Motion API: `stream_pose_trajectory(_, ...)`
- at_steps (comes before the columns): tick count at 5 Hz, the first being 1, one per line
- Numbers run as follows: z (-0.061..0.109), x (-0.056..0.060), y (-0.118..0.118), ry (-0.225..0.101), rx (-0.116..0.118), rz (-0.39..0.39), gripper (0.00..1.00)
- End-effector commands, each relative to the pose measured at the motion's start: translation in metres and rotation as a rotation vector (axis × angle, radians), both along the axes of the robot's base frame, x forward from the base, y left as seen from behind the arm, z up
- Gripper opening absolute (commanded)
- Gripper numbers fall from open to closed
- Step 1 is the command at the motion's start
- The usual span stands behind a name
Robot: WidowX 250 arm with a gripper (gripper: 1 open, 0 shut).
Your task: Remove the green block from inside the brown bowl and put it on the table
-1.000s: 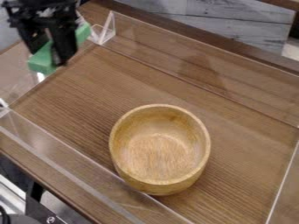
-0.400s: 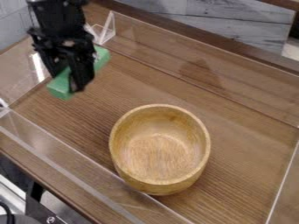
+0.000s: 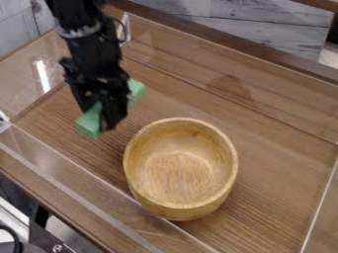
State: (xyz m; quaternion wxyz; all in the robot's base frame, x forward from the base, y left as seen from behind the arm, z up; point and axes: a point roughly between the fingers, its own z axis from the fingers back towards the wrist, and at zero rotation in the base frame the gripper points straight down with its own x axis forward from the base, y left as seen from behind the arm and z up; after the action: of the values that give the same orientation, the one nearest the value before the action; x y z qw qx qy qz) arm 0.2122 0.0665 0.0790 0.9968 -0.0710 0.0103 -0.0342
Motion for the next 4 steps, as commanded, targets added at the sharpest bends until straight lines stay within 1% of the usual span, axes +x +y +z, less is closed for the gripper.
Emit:
stream_pose_trajectory(1, 0.005, 0.008, -0.004, -0.04, 0.027, -0.01, 0.0)
stream_pose_trajectory(4, -0.005, 0.011, -0.002, -0.035, 0.029, -0.009, 0.0)
